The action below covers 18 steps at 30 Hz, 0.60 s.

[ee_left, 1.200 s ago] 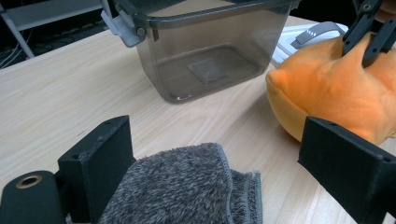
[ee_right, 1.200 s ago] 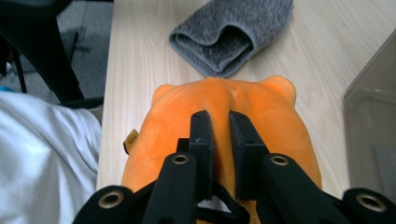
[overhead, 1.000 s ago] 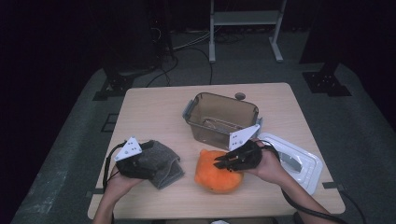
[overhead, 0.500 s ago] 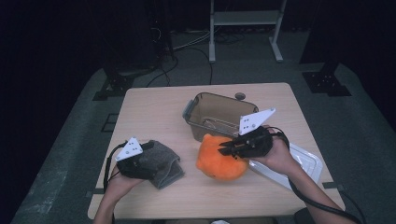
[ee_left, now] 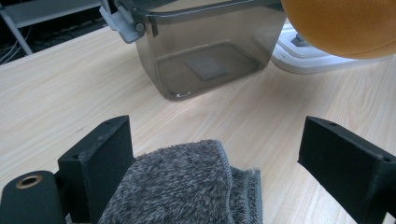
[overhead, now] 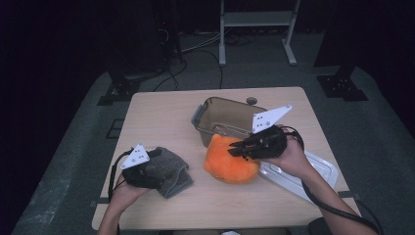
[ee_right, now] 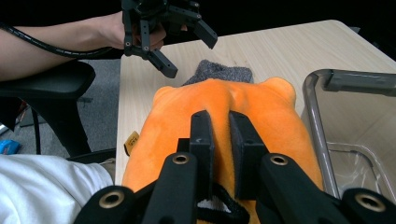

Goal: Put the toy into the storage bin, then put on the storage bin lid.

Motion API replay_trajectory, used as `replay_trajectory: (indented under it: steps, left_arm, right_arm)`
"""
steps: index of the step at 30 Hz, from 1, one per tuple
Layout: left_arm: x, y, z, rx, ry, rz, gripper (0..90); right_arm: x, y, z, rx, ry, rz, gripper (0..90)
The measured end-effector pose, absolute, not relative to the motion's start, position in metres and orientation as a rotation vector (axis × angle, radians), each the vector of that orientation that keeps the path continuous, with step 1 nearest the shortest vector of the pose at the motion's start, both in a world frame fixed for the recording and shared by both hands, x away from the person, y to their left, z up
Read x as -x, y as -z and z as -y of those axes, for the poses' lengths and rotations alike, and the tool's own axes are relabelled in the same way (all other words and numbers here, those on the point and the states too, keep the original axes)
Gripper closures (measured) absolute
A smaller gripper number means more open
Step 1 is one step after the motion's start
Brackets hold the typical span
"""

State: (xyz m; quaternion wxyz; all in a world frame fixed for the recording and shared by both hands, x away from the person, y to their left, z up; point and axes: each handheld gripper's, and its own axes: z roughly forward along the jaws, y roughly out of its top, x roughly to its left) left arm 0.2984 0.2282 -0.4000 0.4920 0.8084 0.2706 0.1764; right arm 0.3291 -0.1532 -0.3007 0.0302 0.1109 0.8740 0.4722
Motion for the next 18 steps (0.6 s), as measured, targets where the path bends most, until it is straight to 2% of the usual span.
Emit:
replay_trajectory:
  steps: [18]
  left_arm:
    - [-0.296, 0.4, -0.229, -1.965, -0.427, -0.652, 9.1]
  right_arm:
    - [-0.341, 0.289, 0.154, -0.369, -1.457, -2.68, 80.4]
